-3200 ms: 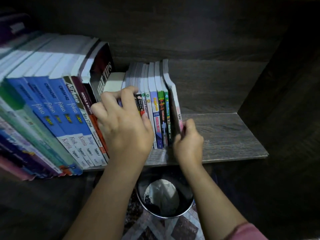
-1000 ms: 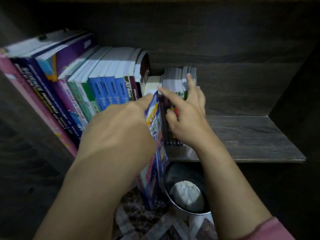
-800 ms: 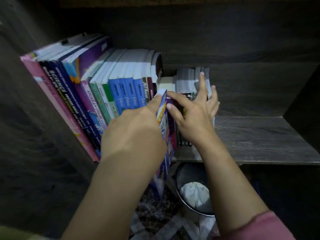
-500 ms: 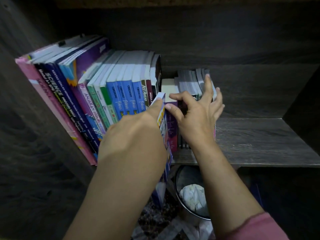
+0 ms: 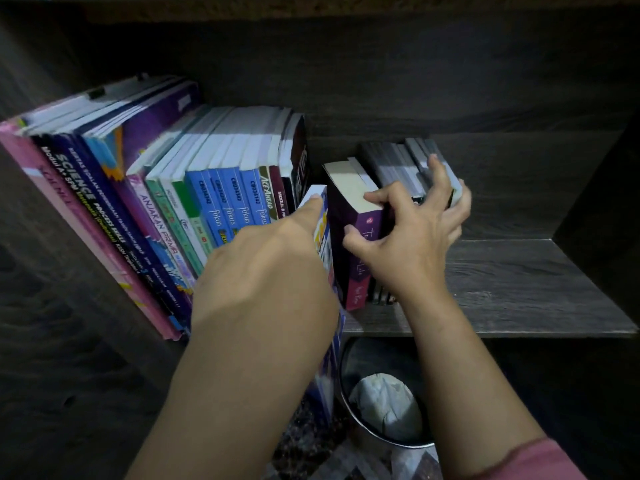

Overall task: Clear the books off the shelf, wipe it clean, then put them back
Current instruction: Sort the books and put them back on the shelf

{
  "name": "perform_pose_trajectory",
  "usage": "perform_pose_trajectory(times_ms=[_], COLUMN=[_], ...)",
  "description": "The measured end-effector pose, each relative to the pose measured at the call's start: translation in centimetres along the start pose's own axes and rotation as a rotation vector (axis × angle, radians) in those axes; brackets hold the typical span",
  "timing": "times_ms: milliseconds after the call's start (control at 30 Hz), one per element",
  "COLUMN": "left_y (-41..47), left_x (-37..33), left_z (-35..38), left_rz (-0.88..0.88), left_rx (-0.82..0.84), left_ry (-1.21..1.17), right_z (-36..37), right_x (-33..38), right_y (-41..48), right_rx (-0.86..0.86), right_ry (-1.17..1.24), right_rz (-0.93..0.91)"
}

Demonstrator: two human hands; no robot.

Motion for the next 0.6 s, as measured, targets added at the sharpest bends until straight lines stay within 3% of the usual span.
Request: perform_pose_trajectory(times_ms=[67, 100, 300, 433, 600], left_y=[1.2, 2.2, 3.4, 3.3, 2.3], left_x=[-0.7, -1.0, -2.1, -1.8, -1.1], left_z=[0.6, 0.8, 4.2, 3.5, 2.7], left_rz=[-0.105, -0.156, -0.217, -0.146, -0.09], left_rx=[0.18, 0.191, 0.065, 0.214, -0.033], left_ry=[0.01, 0.009, -0.037, -0.038, -0.015], right_z=[-0.6, -0.9, -3.2, -5.4, -5.6], right_x=[-0.2, -0.2, -0.2, -0.9, -3.4], right_y=[0.1, 0.2, 0.5, 1.2, 1.6], right_rx=[0.041, 0.073, 0.37, 0.408, 0.55], right_ry=[0.018, 0.028, 0.192, 0.378, 0.279], right_rz=[-0.018, -0.023, -0.107, 0.053, 0.392])
Point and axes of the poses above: each hand's wrist, its own y-axis towards the middle knuckle, its own z-axis out of the palm, x = y × z, the point moved 1 cm from there along y, towards the middle knuckle, and after that the axes turned 13 degrees about y, right-handed, at the moved point
